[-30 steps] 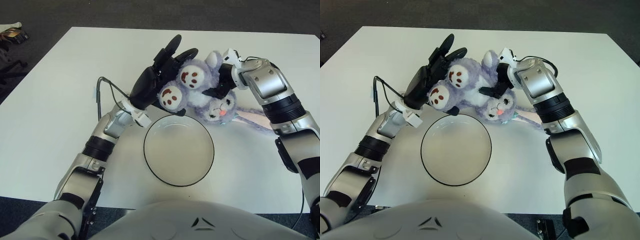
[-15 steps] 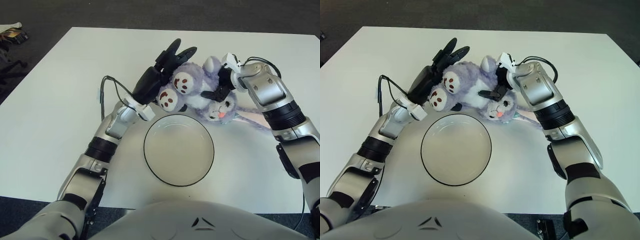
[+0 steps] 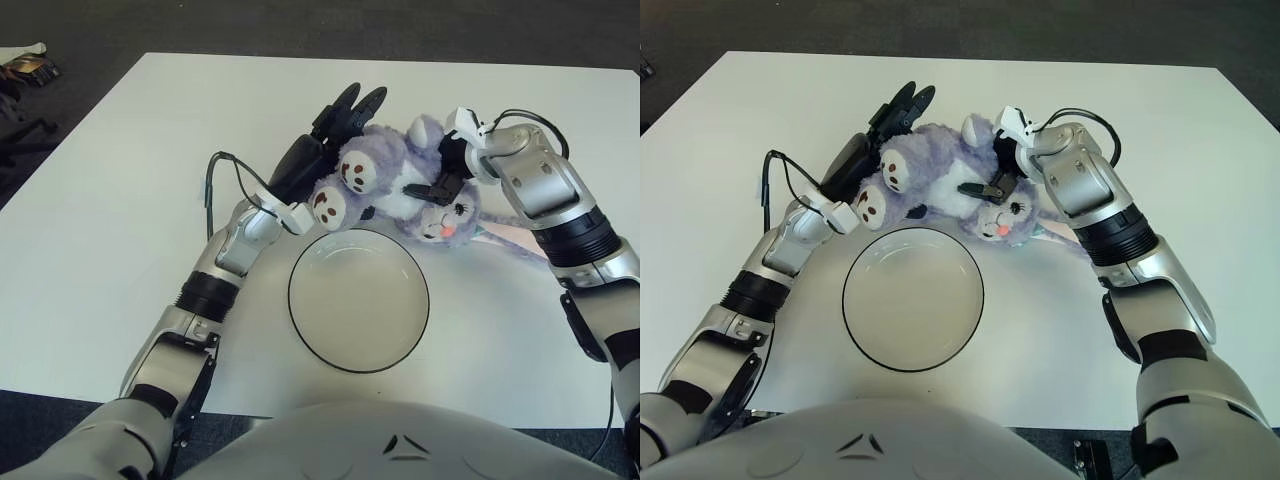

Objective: Put the doll into the plate.

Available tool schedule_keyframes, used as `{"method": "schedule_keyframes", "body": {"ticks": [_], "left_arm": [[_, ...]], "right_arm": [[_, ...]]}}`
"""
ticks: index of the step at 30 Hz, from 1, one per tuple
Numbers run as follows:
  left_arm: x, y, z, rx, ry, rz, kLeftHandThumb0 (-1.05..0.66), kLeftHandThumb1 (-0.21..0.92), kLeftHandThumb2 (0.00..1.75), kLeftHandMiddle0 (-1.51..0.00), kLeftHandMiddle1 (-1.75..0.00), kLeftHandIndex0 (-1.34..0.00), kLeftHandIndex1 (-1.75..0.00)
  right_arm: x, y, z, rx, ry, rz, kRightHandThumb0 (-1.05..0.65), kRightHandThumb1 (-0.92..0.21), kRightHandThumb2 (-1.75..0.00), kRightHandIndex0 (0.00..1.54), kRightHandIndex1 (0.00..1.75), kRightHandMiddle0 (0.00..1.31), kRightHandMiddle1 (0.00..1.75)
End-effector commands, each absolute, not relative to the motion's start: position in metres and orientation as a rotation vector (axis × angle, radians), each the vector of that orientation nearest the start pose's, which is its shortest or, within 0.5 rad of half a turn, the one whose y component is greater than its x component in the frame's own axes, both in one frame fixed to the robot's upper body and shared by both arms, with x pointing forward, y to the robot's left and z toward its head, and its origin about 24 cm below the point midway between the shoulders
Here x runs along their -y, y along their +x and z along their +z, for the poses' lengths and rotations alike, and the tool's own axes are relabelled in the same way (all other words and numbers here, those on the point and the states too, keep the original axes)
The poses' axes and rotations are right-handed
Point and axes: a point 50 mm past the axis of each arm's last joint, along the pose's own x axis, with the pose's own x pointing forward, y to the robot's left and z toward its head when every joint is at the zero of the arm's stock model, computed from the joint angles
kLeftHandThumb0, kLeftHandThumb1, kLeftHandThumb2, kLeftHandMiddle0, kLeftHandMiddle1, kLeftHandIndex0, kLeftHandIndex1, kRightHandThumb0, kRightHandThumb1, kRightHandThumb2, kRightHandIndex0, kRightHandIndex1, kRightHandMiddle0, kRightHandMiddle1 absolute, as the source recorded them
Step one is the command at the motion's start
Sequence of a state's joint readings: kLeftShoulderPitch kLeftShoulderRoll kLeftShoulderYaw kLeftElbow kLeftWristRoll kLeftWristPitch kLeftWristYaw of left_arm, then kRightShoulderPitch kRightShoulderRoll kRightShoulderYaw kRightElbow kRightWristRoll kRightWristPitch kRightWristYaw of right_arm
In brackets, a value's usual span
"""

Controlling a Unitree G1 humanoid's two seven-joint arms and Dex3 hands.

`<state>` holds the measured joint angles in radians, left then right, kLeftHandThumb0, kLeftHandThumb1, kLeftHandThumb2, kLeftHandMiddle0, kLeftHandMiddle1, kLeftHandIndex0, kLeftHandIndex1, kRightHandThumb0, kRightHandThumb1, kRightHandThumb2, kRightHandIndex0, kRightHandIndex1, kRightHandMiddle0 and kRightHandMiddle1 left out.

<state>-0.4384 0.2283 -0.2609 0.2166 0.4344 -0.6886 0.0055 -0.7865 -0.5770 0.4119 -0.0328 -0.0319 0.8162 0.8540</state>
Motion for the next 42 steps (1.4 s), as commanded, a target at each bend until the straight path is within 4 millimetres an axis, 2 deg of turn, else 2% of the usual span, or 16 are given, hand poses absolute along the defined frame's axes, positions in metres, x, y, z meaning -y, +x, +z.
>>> {"method": "schedule_keyframes", "body": {"ticks": [1, 4, 6, 9, 12, 16, 18, 19, 23, 26, 30, 33, 36, 41, 42], "left_arm": [[-0.076, 0.292, 0.15, 0.894, 0.593, -0.499, -0.9, 0.71, 0.42, 0.0, 0.0, 0.0, 0.0], [-0.075, 0.293, 0.151, 0.885, 0.569, -0.51, -0.88, 0.68, 0.43, 0.0, 0.0, 0.0, 0.0], [-0.075, 0.294, 0.15, 0.874, 0.552, -0.522, -0.82, 0.6, 0.51, -0.03, -0.03, -0.01, -0.02], [-0.074, 0.295, 0.15, 0.861, 0.541, -0.527, -0.66, 0.41, 0.72, -0.01, -0.37, 0.0, -0.24], [-0.073, 0.294, 0.15, 0.866, 0.538, -0.519, -0.6, 0.35, 0.79, 0.0, -0.57, 0.0, -0.38], [-0.072, 0.294, 0.15, 0.873, 0.55, -0.523, -0.61, 0.36, 0.8, 0.0, -0.72, 0.0, -0.5], [-0.07, 0.292, 0.15, 0.874, 0.551, -0.546, -0.63, 0.38, 0.77, 0.0, -0.83, 0.0, -0.61], [-0.07, 0.291, 0.15, 0.874, 0.549, -0.555, -0.63, 0.38, 0.77, 0.0, -0.83, 0.0, -0.61], [-0.069, 0.289, 0.151, 0.887, 0.553, -0.576, -0.58, 0.32, 0.81, 0.0, -1.12, 0.0, -0.99], [-0.067, 0.288, 0.154, 0.912, 0.556, -0.594, -0.57, 0.3, 0.84, 0.0, -1.23, 0.0, -1.11], [-0.065, 0.286, 0.157, 0.925, 0.564, -0.635, -0.62, 0.29, 0.88, 0.0, -1.48, -0.01, -1.4], [-0.065, 0.285, 0.158, 0.916, 0.571, -0.65, -0.65, 0.3, 0.88, 0.0, -1.54, -0.02, -1.46], [-0.066, 0.285, 0.159, 0.906, 0.572, -0.67, -0.68, 0.31, 0.86, 0.0, -1.61, -0.07, -1.49], [-0.064, 0.282, 0.16, 0.921, 0.56, -0.684, -0.69, 0.32, 0.85, 0.0, -1.67, -0.14, -1.52], [-0.063, 0.281, 0.161, 0.927, 0.553, -0.688, -0.69, 0.32, 0.85, 0.0, -1.68, -0.14, -1.53]], "right_arm": [[0.124, 0.326, 0.169, -0.38, -0.713, 0.861, 0.0, -0.1, -1.47, 0.89, 1.47, 0.54, 1.75], [0.124, 0.324, 0.169, -0.365, -0.711, 0.855, 0.0, -0.07, -1.53, 0.9, 1.51, 0.56, 1.75], [0.123, 0.323, 0.169, -0.364, -0.7, 0.851, 0.0, -0.05, -1.55, 0.9, 1.54, 0.57, 1.75], [0.123, 0.322, 0.169, -0.374, -0.689, 0.851, 0.0, -0.03, -1.59, 0.9, 1.58, 0.59, 1.75], [0.123, 0.32, 0.172, -0.367, -0.702, 0.856, 0.0, -0.02, -1.61, 0.89, 1.61, 0.59, 1.75], [0.122, 0.319, 0.173, -0.352, -0.713, 0.861, 0.0, -0.02, -1.62, 0.89, 1.63, 0.59, 1.75], [0.122, 0.315, 0.176, -0.347, -0.732, 0.844, 0.0, -0.02, -1.63, 0.89, 1.64, 0.59, 1.75], [0.122, 0.314, 0.177, -0.345, -0.742, 0.837, 0.0, -0.02, -1.63, 0.89, 1.64, 0.59, 1.75], [0.12, 0.309, 0.181, -0.317, -0.779, 0.84, 0.0, 0.0, -1.64, 0.9, 1.64, 0.61, 1.75], [0.118, 0.309, 0.182, -0.307, -0.789, 0.884, 0.0, 0.0, -1.65, 0.9, 1.64, 0.61, 1.75], [0.113, 0.311, 0.181, -0.308, -0.712, 1.025, 0.0, 0.03, -1.71, 0.9, 1.71, 0.63, 1.75], [0.112, 0.313, 0.182, -0.305, -0.668, 1.065, 0.0, 0.05, -1.73, 0.91, 1.73, 0.65, 1.73], [0.11, 0.315, 0.185, -0.166, -0.586, 1.073, 0.0, 0.0, -1.66, 0.87, 1.74, 0.64, 1.67], [0.109, 0.317, 0.185, -0.058, -0.523, 1.077, -0.01, -0.06, -1.56, 0.83, 1.75, 0.64, 1.57], [0.129, 0.315, 0.189, -0.081, -0.557, 1.05, -0.01, -0.07, -1.55, 0.82, 1.75, 0.64, 1.57]]}}
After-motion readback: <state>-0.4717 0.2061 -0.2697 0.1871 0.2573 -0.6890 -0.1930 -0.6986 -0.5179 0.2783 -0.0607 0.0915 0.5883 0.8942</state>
